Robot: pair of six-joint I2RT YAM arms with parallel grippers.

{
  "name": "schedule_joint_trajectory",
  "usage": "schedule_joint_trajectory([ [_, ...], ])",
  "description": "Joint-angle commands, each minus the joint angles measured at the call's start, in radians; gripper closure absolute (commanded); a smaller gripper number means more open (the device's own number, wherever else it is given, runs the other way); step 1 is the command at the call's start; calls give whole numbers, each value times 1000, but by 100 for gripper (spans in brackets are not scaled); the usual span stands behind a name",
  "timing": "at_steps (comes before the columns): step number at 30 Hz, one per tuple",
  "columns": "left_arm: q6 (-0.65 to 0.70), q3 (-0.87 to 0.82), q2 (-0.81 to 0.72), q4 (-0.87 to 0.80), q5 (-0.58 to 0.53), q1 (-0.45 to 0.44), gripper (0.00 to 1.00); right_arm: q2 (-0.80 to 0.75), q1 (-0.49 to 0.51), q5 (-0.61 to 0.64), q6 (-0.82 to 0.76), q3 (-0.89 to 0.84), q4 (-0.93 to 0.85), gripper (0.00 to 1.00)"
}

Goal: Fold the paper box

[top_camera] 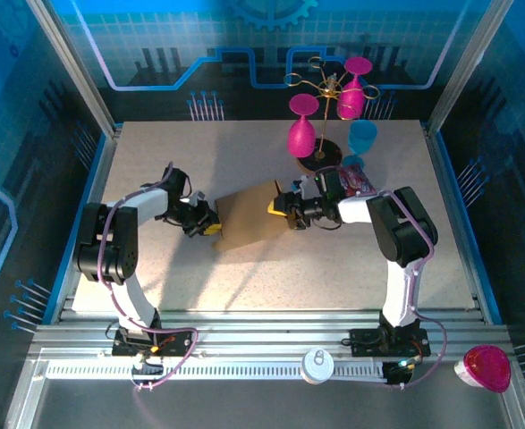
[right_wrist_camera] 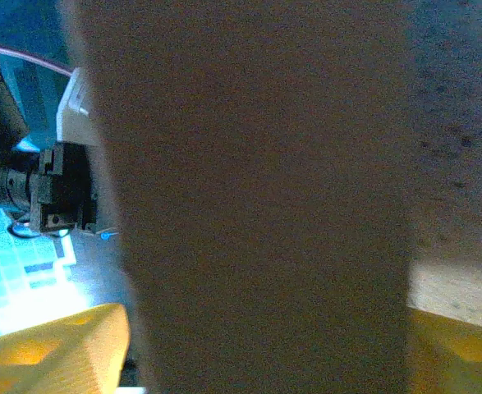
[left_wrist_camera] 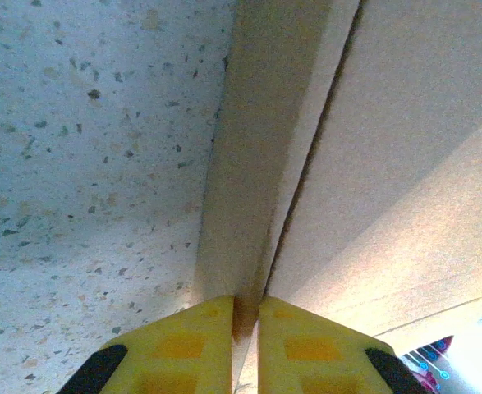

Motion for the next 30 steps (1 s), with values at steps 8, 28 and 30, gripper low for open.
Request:
schedule_joint_trajectory([
  [8,-11,-19,-24,1,-71,8,75,11,43,-9,100,48,76,46],
  [28,-698,-152,-404,287,-6,62,28,-306,-6,32,885,-92,9,70],
  [30,-780,-164,-389,345,21,61,27,-313,-7,24,933,-98,28,70],
])
